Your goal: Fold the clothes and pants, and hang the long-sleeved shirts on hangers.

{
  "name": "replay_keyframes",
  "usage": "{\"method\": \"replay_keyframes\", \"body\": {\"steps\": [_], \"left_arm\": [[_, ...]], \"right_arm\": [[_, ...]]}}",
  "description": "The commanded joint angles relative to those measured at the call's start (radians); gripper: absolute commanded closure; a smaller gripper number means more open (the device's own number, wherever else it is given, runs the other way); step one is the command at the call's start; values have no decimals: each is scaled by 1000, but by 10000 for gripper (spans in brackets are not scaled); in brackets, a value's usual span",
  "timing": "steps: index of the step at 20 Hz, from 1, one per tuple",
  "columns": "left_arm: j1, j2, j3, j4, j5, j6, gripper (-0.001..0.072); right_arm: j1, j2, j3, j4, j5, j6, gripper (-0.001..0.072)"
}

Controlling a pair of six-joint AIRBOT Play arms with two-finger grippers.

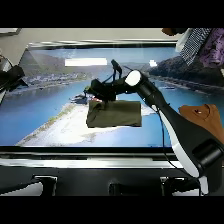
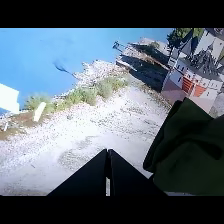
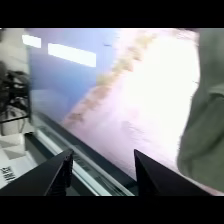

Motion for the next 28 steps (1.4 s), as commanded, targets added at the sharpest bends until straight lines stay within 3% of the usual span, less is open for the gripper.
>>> {"method": "replay_keyframes", "body": {"steps": [1, 2, 4, 6, 9, 12, 13, 16, 22, 25, 26, 28], "left_arm": [[-19, -2, -17, 1, 6, -27, 690], [-20, -2, -19, 1, 6, -27, 690], [-18, -2, -18, 2, 6, -25, 690], [-17, -2, -18, 6, 6, -22, 690], [-17, -2, -18, 28, 6, -22, 690], [-17, -2, -18, 65, 6, -22, 690], [-17, -3, -18, 76, 6, -23, 690], [-17, -4, -18, 103, 6, -23, 690], [-17, -6, -18, 103, 6, -23, 690], [-17, -6, -18, 103, 6, -22, 690], [-17, -6, -18, 103, 6, -22, 690], [-17, -6, -18, 103, 6, -22, 690]], "right_arm": [[-54, 56, 79, 16, 56, -73, 244], [-106, 85, 95, -29, 102, -73, 234], [-243, 143, 97, -117, 195, -73, 149], [-399, 170, 97, -203, 307, -93, 150], [-592, 170, 4, -211, 383, -152, 149], [-657, 167, -208, -171, 349, -246, 142], [-657, 162, -290, -157, 317, -278, 100], [-627, 120, -491, -35, 211, -375, 103], [-527, 4, -597, 12, 48, -443, 126], [-486, -22, -597, 37, -9, -444, 234], [-475, -22, -594, 51, -15, -458, 329], [-468, -19, -579, 79, -10, -480, 603]]}}
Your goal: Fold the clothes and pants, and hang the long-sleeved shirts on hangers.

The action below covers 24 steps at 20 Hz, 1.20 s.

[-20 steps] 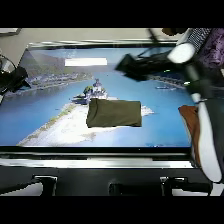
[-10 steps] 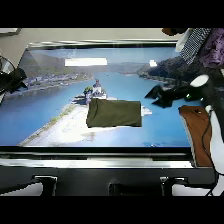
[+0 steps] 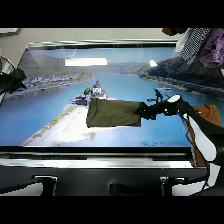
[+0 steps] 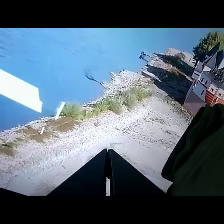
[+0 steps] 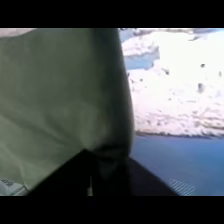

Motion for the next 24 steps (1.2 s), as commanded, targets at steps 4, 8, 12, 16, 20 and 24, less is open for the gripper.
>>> {"method": "replay_keyframes", "body": {"steps": [4, 8, 12, 16, 20, 24], "left_arm": [[-1, 0, 0, 2, -2, 0, 690], [0, 0, -1, 2, -1, 0, 690], [0, 0, -1, 2, -1, 32, 690], [0, 0, -1, 2, -1, 35, 690], [-1, 0, -1, 2, -1, 34, 690], [-1, 0, -1, 2, -2, 34, 690]], "right_arm": [[15, 24, 125, 44, -22, 56, 683], [-81, 26, 325, -4, -17, 215, 683], [-254, 26, 432, -6, -18, 312, 683], [-431, 36, 496, -32, -27, 395, 684], [-544, 106, 495, -170, -48, 565, 684], [-558, 210, 495, -444, -44, 900, 684]]}}
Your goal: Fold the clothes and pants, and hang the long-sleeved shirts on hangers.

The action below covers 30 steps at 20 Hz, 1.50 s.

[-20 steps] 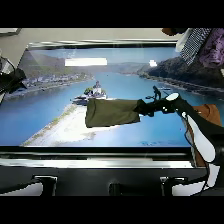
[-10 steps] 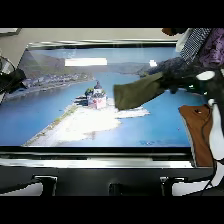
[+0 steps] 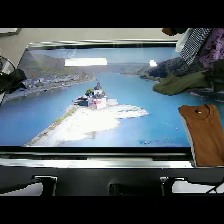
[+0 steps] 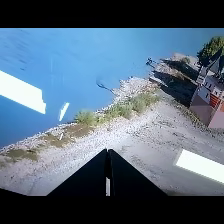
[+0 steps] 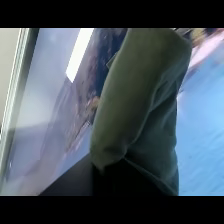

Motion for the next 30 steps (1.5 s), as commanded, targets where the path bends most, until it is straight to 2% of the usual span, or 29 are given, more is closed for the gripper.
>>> {"method": "replay_keyframes", "body": {"steps": [1, 3, 5, 14, 17, 22, 30], "left_arm": [[-1, 0, 0, 0, -2, 0, 690], [-1, 0, 0, -1, -2, 0, 690], [-1, 0, 0, -1, -2, 0, 690], [-1, 0, -1, -2, -27, 0, 690], [-1, 0, -2, -2, -29, 0, 690], [-1, 0, -2, -2, -29, 0, 690], [-1, 0, -2, -2, -29, 0, 690]], "right_arm": [[-25, 91, 4, -252, -3, 324, 684], [-25, 145, 4, -367, 17, 447, 684], [-25, 188, 4, -462, 72, 518, 684], [-25, 293, 4, -685, 394, 609, 684], [-25, 313, 3, -741, 495, 620, 683], [-25, 325, -103, -861, 652, 504, 681], [-26, 434, -537, -986, 587, 502, 681]]}}
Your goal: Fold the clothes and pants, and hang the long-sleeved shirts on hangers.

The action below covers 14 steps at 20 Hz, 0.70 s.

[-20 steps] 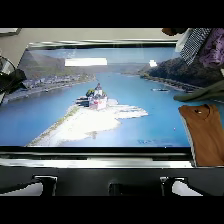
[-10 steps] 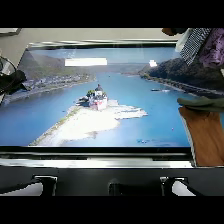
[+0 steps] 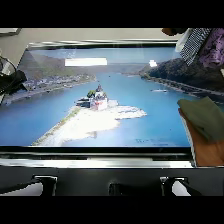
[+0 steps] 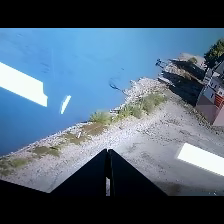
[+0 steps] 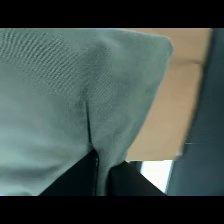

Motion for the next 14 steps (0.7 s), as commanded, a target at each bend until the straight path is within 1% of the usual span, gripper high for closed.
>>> {"method": "replay_keyframes", "body": {"steps": [1, 5, 8, 12, 13, 14], "left_arm": [[-1, 0, 0, 0, 1, 0, 690], [-1, 0, 0, 1, 1, 0, 690], [-1, 0, -1, 1, 2, 0, 690], [-1, 0, -1, 0, 4, 0, 690], [-1, 0, -1, 0, 4, 0, 690], [-2, 0, -1, 0, 4, 0, 690]], "right_arm": [[0, 31, -166, -67, 3, -3, 681], [0, 39, -244, -134, 13, 8, 681], [-1, 39, -249, -180, 6, 9, 681], [-1, 39, -264, -204, 13, 12, 679], [-1, 39, -274, -216, 19, 12, 634], [-1, 39, -280, -231, 18, 12, 512]]}}
